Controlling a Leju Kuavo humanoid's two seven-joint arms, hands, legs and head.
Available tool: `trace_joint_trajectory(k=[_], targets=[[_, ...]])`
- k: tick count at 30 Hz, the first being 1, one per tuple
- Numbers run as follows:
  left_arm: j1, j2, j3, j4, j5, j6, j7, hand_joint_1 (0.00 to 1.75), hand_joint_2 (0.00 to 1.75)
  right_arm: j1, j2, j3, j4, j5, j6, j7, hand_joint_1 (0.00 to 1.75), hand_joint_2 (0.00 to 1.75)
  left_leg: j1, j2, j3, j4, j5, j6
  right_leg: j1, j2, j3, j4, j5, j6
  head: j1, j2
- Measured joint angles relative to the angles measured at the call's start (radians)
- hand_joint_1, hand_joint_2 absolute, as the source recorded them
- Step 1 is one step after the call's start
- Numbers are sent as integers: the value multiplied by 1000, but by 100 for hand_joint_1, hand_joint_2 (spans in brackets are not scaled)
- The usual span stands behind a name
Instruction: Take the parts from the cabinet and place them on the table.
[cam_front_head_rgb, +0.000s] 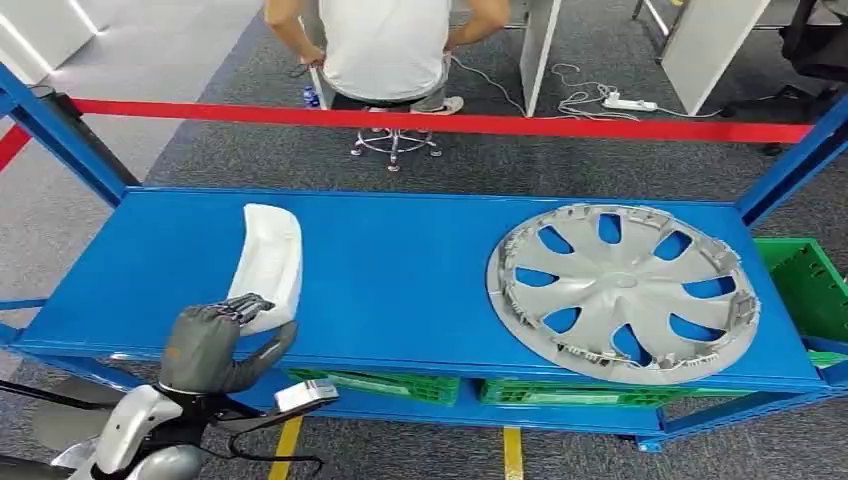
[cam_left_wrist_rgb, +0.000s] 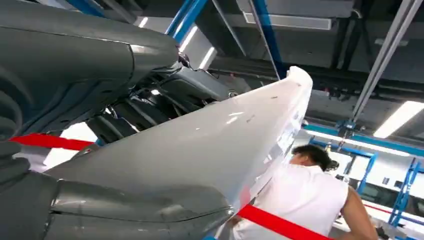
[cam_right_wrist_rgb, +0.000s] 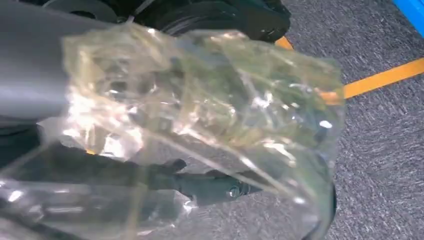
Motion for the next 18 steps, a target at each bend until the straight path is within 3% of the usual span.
trace_joint_trajectory(k=[5,18], targets=[[0,0,-8,-11,-2,4,-3,175,175,1,2,-2,0,2,0,0,0,0,0,0,0,0,0,0,0,0,0,0,0,0,0,0],[-28,20,-50,-89,-113,126,-56,175,175,5,2,-2,2,6,0,-9,0,0,0,0,0,0,0,0,0,0,0,0,0,0,0,0]])
